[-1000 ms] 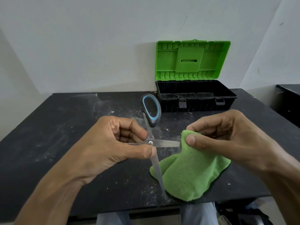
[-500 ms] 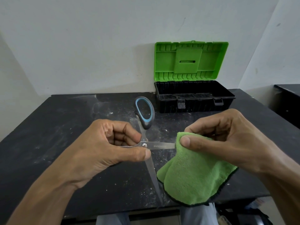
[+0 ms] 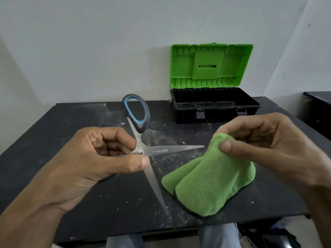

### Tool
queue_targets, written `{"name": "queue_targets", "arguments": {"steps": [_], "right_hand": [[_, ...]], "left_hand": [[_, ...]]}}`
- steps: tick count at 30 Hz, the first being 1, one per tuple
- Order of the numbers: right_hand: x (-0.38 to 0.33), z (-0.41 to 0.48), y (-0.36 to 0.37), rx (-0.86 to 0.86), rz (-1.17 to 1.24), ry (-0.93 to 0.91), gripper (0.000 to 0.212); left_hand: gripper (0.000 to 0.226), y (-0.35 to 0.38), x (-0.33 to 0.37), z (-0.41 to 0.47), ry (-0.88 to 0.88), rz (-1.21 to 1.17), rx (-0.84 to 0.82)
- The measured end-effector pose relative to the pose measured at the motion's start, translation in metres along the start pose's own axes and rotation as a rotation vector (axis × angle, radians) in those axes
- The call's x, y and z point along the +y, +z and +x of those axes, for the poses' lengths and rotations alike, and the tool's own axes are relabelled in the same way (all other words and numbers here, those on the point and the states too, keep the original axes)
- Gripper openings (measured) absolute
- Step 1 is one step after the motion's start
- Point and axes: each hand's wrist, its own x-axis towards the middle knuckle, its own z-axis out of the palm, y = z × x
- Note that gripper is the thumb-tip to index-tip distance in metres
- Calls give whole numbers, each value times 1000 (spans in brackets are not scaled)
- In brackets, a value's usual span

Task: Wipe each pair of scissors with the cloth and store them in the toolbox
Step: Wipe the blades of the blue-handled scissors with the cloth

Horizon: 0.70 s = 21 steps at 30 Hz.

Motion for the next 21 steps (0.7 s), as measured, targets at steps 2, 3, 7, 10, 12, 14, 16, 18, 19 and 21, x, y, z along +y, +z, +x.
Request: {"name": "queue_targets", "arguments": {"steps": [2, 3, 7, 10, 12, 14, 16, 18, 19, 21], "right_hand": [[1, -1, -1, 51, 21, -21, 13], [1, -1, 0, 60, 33, -21, 13], [1, 1, 2, 25, 42, -9, 19], [2, 1, 4, 0, 41, -1, 21], [1, 2, 6, -6, 22, -7, 21], [2, 3, 9, -7, 3, -7, 19], [4, 3, 13, -20, -20, 0, 18], [8, 2, 16, -31, -26, 15, 17], [10, 1, 17, -37, -24, 20, 17], [12, 0, 18, -39, -20, 30, 16]], "left_hand": [[34, -2, 0, -2, 17, -10, 23], [35, -1, 0, -2, 24, -2, 24], [35, 1, 0, -1, 39, 22, 28], [36, 2, 0, 0, 54, 38, 29], [36, 5, 0, 1, 62, 41, 22], [36, 9, 1, 1, 68, 46, 11], [36, 10, 1, 2, 71, 63, 4], [36, 11, 0, 2, 66, 74, 2], [37, 11, -1, 2, 62, 72, 2], [37, 11, -3, 2, 47, 63, 2]]}}
